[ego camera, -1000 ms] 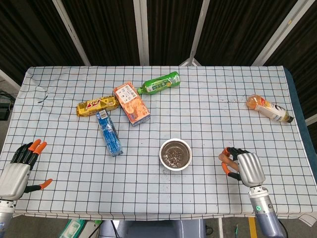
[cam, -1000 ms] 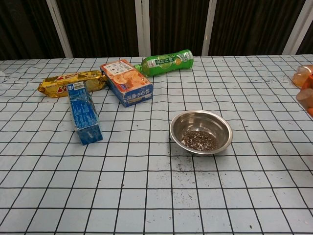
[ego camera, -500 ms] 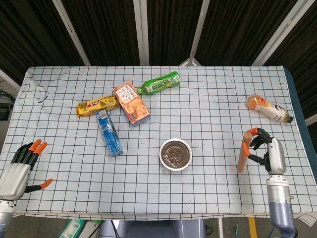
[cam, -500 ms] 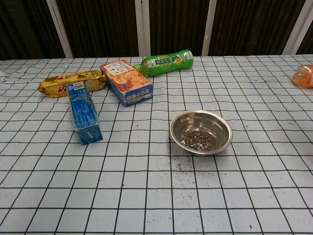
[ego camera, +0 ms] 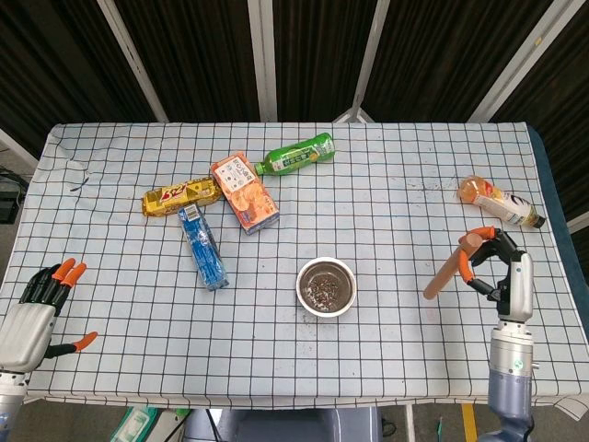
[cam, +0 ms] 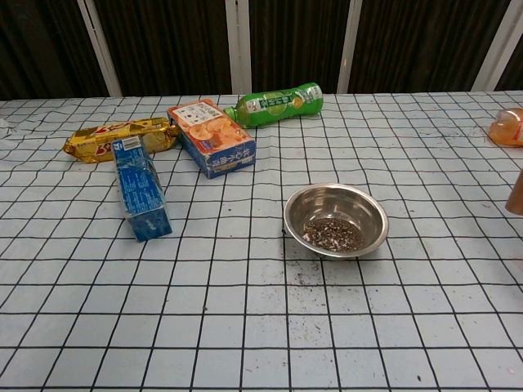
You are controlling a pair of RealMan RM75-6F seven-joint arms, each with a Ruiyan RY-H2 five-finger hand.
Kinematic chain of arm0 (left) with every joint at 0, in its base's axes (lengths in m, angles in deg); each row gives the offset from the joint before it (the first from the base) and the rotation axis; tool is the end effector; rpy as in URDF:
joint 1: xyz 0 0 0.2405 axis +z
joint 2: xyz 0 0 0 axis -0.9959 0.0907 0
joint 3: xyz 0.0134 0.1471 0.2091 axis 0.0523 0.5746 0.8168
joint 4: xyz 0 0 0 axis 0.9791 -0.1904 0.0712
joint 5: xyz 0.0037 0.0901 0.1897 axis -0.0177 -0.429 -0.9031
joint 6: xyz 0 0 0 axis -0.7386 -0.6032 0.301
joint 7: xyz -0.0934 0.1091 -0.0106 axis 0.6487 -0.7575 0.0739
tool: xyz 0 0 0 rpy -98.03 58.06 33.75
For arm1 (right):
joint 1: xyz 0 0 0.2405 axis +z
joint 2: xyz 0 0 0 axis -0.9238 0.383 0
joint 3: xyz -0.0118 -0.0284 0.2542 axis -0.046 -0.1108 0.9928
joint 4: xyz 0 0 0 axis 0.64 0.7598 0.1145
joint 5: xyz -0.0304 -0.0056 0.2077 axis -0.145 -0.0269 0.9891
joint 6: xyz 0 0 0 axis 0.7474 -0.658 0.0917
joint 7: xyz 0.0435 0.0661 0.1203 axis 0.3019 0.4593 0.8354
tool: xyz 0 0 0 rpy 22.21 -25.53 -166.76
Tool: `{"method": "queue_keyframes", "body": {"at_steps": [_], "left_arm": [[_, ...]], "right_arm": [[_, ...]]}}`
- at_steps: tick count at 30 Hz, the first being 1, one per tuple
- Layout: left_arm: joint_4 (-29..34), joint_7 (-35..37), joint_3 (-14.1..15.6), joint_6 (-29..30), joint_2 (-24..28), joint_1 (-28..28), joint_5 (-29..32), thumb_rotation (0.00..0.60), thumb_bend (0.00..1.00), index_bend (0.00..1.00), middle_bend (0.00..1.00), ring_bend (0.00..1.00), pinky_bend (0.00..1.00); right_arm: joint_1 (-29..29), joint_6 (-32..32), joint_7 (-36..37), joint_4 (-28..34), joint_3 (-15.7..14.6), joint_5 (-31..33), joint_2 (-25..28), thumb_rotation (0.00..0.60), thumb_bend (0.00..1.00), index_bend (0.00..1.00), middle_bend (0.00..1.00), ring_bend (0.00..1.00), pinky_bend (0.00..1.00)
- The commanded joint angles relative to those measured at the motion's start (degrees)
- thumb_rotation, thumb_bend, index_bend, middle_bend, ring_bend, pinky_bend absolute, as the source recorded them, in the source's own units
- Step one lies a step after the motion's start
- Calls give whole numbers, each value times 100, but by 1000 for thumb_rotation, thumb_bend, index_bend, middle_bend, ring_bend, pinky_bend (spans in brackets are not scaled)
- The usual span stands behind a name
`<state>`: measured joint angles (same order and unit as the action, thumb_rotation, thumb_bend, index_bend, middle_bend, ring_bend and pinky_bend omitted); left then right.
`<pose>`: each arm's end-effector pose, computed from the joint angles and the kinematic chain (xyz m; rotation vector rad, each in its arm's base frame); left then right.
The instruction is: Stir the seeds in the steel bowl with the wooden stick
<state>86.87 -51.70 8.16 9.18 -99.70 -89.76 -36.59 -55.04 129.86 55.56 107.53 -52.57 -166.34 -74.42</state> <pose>-0.2891 0.1649 0.1369 -1.4876 -0.9519 -0.9366 -0.2210 -0.2579 0.1290 0.7329 -1.2821 1.8362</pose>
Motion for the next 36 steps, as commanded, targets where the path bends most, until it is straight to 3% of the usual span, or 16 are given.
{"method": "queue_keyframes", "body": {"at_steps": [1, 10, 20, 26, 36], "left_arm": [[-5, 45, -15, 4, -1, -2, 13, 600, 53, 0, 0, 0, 0], [-19, 169, -42, -59, 16, -36, 68, 600, 53, 0, 0, 0, 0], [-20, 205, -73, -138, 27, -61, 177, 600, 53, 0, 0, 0, 0], [-7, 180, -76, -150, 23, -65, 193, 600, 53, 0, 0, 0, 0], [-18, 212, -81, -157, 27, -63, 216, 600, 53, 0, 0, 0, 0]], "right_arm": [[191, 331, 200, -425, 174, -327, -539, 600, 611, 656, 563, 597, 625], [609, 357, 444, -925, 250, -567, -1270, 600, 611, 656, 563, 597, 625], [1006, 226, 565, -864, 315, -673, -1785, 600, 610, 656, 563, 597, 625], [1117, 236, 540, -903, 201, -779, -2061, 600, 611, 656, 563, 597, 625], [1187, 222, 680, -1519, -34, -815, -2527, 600, 610, 656, 563, 597, 625]]}}
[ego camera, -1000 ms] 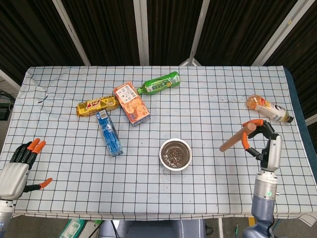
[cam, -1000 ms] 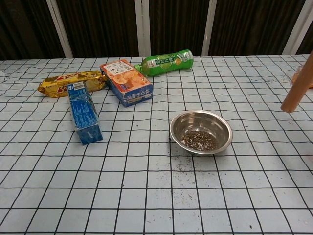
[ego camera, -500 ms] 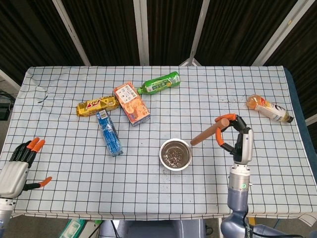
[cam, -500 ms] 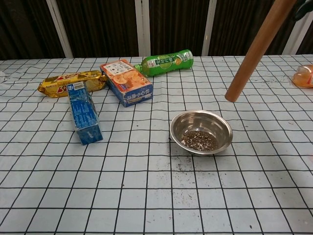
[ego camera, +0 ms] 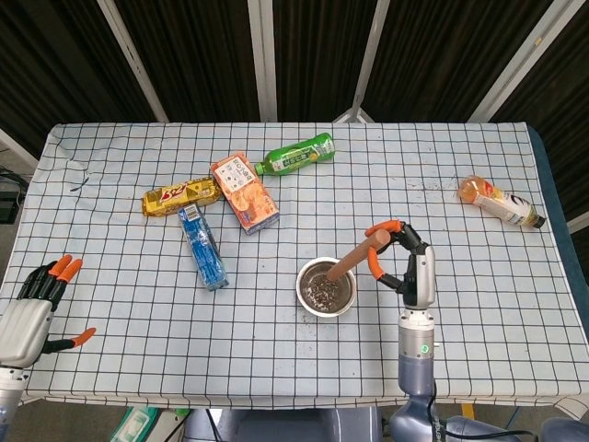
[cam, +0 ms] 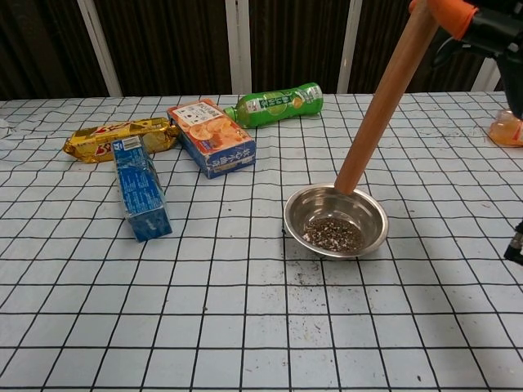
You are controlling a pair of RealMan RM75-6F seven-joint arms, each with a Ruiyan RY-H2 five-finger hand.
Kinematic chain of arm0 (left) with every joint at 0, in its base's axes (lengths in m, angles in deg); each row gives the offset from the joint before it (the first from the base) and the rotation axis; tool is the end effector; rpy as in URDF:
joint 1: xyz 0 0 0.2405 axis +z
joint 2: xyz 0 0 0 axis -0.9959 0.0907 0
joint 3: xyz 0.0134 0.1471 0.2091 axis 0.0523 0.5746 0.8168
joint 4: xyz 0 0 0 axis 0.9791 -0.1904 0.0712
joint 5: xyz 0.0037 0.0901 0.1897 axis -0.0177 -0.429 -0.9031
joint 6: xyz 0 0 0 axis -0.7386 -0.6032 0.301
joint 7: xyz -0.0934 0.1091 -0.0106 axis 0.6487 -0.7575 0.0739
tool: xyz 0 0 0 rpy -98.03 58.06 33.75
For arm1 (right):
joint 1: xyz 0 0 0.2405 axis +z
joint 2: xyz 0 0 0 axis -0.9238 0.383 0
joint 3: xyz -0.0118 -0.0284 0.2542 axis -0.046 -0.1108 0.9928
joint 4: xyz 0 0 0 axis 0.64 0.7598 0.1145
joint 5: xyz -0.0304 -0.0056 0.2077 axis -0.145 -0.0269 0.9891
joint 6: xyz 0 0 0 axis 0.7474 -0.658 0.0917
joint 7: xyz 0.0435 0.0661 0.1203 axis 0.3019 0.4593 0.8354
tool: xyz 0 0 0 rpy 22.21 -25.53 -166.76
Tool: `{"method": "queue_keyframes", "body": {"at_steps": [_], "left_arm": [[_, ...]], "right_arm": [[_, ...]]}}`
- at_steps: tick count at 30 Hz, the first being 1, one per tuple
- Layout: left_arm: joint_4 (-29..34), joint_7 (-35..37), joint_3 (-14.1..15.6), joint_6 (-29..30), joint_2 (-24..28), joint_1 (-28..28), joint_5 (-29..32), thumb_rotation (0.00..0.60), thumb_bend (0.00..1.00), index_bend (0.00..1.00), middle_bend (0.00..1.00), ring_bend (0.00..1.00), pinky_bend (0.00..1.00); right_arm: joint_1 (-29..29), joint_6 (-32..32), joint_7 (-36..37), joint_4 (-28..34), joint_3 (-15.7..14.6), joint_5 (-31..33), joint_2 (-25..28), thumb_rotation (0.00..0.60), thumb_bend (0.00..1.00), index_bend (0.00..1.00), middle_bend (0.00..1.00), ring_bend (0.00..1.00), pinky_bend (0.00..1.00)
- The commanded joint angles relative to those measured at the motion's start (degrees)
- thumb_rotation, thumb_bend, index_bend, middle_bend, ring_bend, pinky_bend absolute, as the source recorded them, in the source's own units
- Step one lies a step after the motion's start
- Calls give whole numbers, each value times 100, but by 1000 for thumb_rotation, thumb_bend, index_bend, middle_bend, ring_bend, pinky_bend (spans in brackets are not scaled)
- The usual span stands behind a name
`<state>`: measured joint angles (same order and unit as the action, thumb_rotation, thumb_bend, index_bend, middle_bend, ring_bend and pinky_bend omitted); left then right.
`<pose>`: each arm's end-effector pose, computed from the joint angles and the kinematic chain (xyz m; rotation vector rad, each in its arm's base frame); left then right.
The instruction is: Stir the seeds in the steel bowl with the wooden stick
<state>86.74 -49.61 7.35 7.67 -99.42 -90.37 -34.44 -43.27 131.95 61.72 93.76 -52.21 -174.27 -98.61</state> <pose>-0.2934 0.1713 0.1385 -1.4596 -0.9939 -0.9375 -0.1295 -0.2829 0.0297 0.7312 -1.4038 2.2096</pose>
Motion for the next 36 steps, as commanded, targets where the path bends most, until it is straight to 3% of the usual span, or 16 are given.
{"method": "queue_keyframes", "body": {"at_steps": [1, 21, 30, 36], "left_arm": [[-6, 3, 0, -15, -4, -7, 5, 600, 53, 0, 0, 0, 0], [-2, 70, -11, -44, 7, -11, 54, 600, 53, 0, 0, 0, 0], [3, 102, -15, -54, 23, -21, 51, 600, 53, 0, 0, 0, 0], [-2, 121, -12, -48, 26, -21, 40, 600, 53, 0, 0, 0, 0]], "right_arm": [[13, 14, 90, -207, -103, -35, -153, 600, 610, 655, 563, 597, 625], [183, -44, 287, -1953, -412, -178, -1023, 600, 611, 656, 563, 597, 625], [187, -32, 303, -2222, -509, -241, -1162, 600, 611, 656, 563, 597, 625], [255, 106, 249, -1973, -340, -334, -1024, 600, 611, 656, 563, 597, 625]]}}
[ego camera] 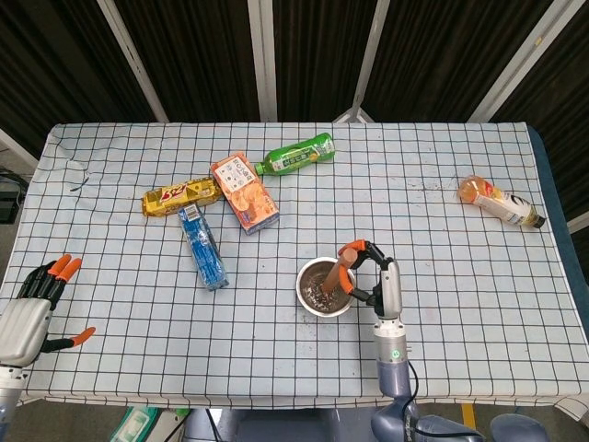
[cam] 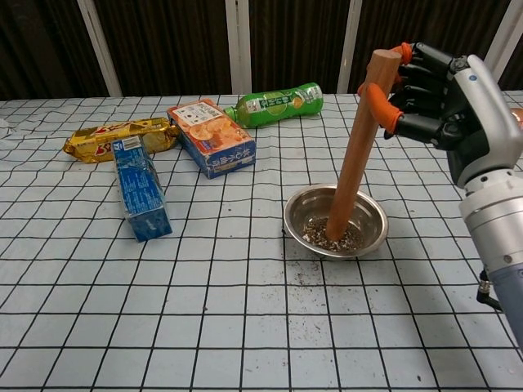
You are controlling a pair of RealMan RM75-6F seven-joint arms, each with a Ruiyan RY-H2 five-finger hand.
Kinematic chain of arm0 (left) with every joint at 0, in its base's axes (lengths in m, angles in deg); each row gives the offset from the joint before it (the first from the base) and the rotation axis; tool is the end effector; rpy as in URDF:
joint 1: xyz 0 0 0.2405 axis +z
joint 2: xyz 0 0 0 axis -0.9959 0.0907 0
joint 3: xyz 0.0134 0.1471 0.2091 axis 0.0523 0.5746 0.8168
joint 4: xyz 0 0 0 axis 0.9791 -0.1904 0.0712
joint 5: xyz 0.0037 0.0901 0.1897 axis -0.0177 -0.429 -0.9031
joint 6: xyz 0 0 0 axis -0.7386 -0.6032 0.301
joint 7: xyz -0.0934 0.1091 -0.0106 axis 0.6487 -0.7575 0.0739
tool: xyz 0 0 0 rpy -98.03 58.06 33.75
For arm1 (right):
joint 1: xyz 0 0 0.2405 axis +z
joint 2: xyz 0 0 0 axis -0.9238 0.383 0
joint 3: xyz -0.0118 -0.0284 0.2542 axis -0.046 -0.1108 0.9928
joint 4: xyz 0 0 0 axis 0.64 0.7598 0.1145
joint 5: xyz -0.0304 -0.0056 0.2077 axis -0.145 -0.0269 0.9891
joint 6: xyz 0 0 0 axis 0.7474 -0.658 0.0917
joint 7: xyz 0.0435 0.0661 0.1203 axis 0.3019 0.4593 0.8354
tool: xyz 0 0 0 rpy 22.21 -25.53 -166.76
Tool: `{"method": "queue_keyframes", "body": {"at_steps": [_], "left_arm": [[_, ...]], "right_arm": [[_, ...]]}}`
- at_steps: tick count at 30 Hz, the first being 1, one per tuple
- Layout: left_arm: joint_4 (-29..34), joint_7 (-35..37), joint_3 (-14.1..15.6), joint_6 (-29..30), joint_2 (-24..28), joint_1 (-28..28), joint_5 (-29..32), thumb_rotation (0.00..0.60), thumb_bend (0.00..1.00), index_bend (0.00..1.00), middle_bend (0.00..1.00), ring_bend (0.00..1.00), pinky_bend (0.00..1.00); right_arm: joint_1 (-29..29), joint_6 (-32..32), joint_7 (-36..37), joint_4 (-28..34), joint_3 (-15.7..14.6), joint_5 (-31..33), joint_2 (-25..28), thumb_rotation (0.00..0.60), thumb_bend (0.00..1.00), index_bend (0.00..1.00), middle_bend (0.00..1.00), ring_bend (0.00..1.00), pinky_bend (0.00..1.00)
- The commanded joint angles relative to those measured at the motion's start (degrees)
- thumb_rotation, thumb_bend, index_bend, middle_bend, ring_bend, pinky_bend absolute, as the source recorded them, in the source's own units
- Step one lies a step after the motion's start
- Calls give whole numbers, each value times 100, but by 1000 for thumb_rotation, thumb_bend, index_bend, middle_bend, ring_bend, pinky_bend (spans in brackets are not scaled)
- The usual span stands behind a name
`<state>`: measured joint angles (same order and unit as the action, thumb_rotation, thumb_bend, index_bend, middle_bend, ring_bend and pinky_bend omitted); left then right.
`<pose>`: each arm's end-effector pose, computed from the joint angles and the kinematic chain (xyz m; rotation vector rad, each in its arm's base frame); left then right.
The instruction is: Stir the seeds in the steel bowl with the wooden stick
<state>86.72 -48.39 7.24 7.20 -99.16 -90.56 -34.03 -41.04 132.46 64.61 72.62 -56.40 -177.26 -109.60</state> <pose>-0.2946 0.1727 0.1394 -1.4526 -1.0129 -0.9437 -0.1395 -0.2800 -0.0345 0.9073 -1.3524 2.1081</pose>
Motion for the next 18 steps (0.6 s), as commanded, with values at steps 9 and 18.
{"method": "queue_keyframes", "body": {"at_steps": [9, 18], "left_arm": [[-5, 10, 0, 7, 1, 1, -6, 600, 53, 0, 0, 0, 0], [2, 8, 1, 4, 1, -4, -12, 600, 53, 0, 0, 0, 0]], "right_arm": [[28, 94, -308, 621, 114, -97, 339, 600, 611, 656, 563, 597, 625], [-24, 25, -295, 442, 0, -18, 246, 600, 610, 656, 563, 597, 625]]}}
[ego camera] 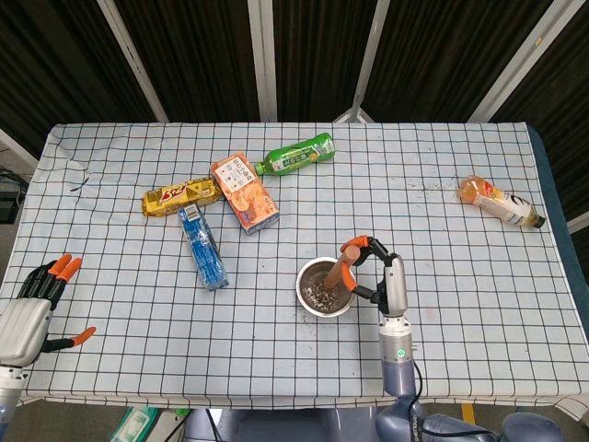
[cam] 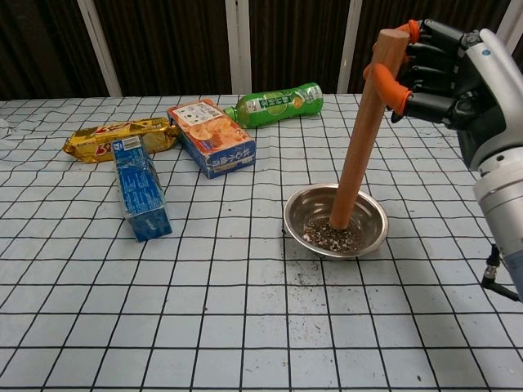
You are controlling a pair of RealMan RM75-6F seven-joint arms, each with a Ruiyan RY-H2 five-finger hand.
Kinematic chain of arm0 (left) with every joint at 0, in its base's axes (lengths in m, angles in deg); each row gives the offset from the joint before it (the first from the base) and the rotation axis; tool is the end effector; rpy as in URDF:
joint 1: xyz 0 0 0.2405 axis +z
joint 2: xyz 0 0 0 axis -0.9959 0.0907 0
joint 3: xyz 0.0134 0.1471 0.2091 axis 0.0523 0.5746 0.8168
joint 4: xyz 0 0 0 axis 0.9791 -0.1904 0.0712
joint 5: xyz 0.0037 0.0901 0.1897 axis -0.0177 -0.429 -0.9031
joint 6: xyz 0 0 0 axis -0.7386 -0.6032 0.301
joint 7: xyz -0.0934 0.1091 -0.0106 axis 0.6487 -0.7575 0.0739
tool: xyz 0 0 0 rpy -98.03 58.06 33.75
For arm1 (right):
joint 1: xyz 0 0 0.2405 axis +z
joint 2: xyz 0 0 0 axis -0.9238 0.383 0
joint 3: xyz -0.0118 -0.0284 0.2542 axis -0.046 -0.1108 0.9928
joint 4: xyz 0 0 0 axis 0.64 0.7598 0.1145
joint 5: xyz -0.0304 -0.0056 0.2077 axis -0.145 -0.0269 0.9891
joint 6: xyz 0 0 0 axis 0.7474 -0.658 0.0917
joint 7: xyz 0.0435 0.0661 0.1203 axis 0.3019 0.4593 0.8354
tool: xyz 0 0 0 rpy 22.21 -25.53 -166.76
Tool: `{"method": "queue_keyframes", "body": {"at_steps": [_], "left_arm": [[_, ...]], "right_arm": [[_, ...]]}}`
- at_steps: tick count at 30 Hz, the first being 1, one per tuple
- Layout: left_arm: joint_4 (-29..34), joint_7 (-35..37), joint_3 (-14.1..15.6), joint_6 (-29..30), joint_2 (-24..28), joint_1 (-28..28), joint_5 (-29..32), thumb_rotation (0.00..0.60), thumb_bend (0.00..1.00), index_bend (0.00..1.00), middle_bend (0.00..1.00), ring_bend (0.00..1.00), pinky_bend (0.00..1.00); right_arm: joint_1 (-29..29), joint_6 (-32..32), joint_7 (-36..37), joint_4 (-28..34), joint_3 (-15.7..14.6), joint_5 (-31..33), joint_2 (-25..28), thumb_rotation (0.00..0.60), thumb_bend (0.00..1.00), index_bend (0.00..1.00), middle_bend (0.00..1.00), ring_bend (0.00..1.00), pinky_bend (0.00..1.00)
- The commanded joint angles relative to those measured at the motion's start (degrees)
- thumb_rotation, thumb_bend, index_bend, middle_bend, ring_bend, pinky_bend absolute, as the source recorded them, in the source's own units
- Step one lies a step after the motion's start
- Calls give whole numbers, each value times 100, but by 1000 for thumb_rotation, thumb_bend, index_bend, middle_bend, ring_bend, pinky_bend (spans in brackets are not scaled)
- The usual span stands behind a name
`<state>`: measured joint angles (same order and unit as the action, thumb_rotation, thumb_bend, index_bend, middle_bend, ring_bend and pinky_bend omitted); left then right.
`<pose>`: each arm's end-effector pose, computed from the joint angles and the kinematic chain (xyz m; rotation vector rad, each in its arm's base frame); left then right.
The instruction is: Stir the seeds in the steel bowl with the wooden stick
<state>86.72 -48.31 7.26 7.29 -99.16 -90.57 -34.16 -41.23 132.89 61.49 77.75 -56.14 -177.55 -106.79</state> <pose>-0.2942 0.1727 0.1395 -1.4534 -1.0120 -0.9468 -0.1347 -0.2795 -0.0198 0.9121 -1.3238 2.1154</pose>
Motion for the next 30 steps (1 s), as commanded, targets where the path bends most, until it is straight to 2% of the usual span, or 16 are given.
{"method": "queue_keyframes", "body": {"at_steps": [1, 12, 16, 24, 30], "left_arm": [[2, 2, -1, -8, 3, -5, 2, 600, 53, 0, 0, 0, 0], [-8, 11, 13, -2, 5, -3, -26, 600, 53, 0, 0, 0, 0], [-2, 17, 11, 2, 6, -2, -24, 600, 53, 0, 0, 0, 0], [-3, 22, 14, 8, 5, 1, -29, 600, 53, 0, 0, 0, 0], [-5, 19, 20, 17, 6, 3, -45, 600, 53, 0, 0, 0, 0]], "right_arm": [[-5, -24, 24, -122, -42, 10, -57, 600, 611, 656, 563, 597, 625], [-44, -25, 80, -388, -201, -41, -192, 600, 611, 656, 563, 597, 625], [-31, 44, 60, -338, -168, -107, -143, 600, 611, 656, 563, 597, 625], [42, 218, -188, 191, 28, -300, 219, 600, 611, 656, 563, 597, 625], [25, 297, -480, 788, 170, -439, 786, 600, 611, 656, 563, 597, 625]]}}
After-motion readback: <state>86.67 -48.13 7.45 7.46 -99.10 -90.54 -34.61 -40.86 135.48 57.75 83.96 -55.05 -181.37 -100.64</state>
